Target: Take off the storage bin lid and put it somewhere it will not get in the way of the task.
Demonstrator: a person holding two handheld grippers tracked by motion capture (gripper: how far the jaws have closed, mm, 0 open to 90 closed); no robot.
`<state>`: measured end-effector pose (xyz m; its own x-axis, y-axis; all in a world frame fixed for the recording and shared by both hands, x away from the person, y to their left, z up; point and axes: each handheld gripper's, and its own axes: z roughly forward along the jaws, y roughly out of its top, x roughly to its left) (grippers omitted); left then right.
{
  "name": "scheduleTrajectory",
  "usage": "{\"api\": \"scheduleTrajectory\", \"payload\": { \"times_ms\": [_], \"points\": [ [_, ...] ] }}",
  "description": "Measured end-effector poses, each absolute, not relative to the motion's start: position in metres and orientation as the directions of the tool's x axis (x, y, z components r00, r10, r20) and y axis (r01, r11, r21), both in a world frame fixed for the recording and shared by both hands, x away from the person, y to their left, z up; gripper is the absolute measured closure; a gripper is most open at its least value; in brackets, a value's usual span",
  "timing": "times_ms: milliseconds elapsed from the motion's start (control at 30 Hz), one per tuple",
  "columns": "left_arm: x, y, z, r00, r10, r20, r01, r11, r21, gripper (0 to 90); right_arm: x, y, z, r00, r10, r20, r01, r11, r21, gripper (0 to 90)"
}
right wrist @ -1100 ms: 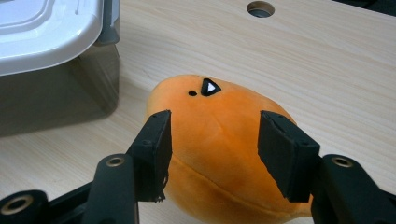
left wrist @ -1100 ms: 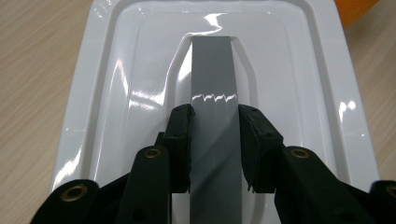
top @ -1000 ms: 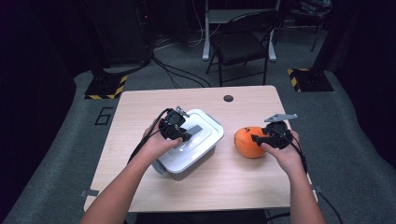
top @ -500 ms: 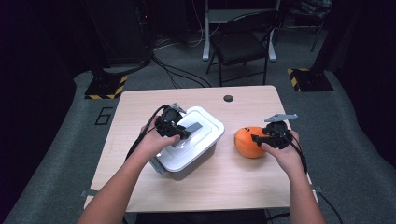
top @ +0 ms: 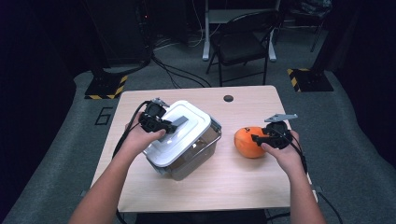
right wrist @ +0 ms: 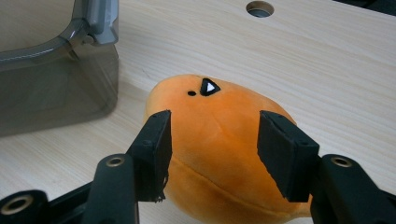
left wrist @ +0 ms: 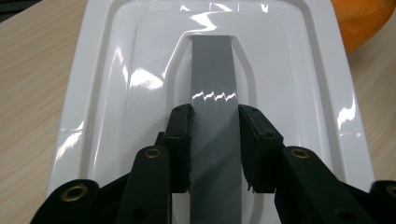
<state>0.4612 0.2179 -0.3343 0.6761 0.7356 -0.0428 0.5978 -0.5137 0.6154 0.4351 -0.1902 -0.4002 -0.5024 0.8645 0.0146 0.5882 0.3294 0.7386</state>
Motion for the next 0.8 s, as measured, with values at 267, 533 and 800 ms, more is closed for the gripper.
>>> {"api": "scheduleTrajectory", "payload": {
  "times_ms": [267,533,800],
  "points": [
    [0.461,0.237,-0.336,0.644,0.762,-0.059,0.619,-0.474,0.626,66.5,0.435,-0.191,-0.401,-0.5,0.866,0.016,0.59,0.327,0.738,44.7],
    [0.463,0.263,-0.336,0.591,0.804,-0.069,0.648,-0.423,0.633,66.5,0.435,-0.19,-0.401,-0.499,0.866,0.014,0.591,0.329,0.737,44.7],
    [0.464,0.287,-0.336,0.549,0.833,-0.075,0.669,-0.383,0.637,66.5,0.435,-0.19,-0.402,-0.494,0.869,0.02,0.596,0.322,0.735,44.7]
  ]
}}
